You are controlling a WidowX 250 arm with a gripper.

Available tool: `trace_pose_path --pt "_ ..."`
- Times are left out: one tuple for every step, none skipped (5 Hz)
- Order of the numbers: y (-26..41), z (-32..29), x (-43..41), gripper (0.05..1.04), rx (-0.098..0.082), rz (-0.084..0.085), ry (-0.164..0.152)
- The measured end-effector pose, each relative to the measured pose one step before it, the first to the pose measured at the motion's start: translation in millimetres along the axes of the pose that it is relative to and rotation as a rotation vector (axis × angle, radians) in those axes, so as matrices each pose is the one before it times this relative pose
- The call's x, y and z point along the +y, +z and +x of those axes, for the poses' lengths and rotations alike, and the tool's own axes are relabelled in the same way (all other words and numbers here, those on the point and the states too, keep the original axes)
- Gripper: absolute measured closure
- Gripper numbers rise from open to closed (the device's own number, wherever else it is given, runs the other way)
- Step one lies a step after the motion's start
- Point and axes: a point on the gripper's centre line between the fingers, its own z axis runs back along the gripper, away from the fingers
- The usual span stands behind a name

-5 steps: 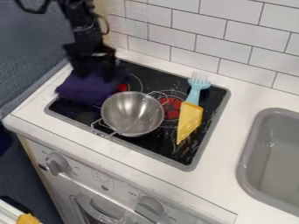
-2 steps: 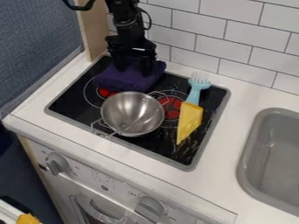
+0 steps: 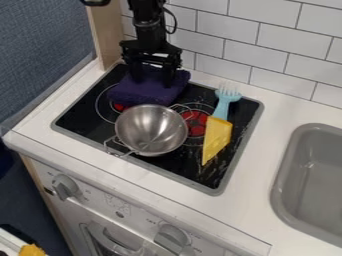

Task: Move the purple cloth to the top left burner

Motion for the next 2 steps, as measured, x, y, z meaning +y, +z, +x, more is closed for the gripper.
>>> trace_pose_path --pt "51.42 9.58 -0.51 0.085 -0.1131 0.0092 0.0024" --pt "9.27 -10.14 -2.82 0.085 -0.0017 -0.0138 -0.0171"
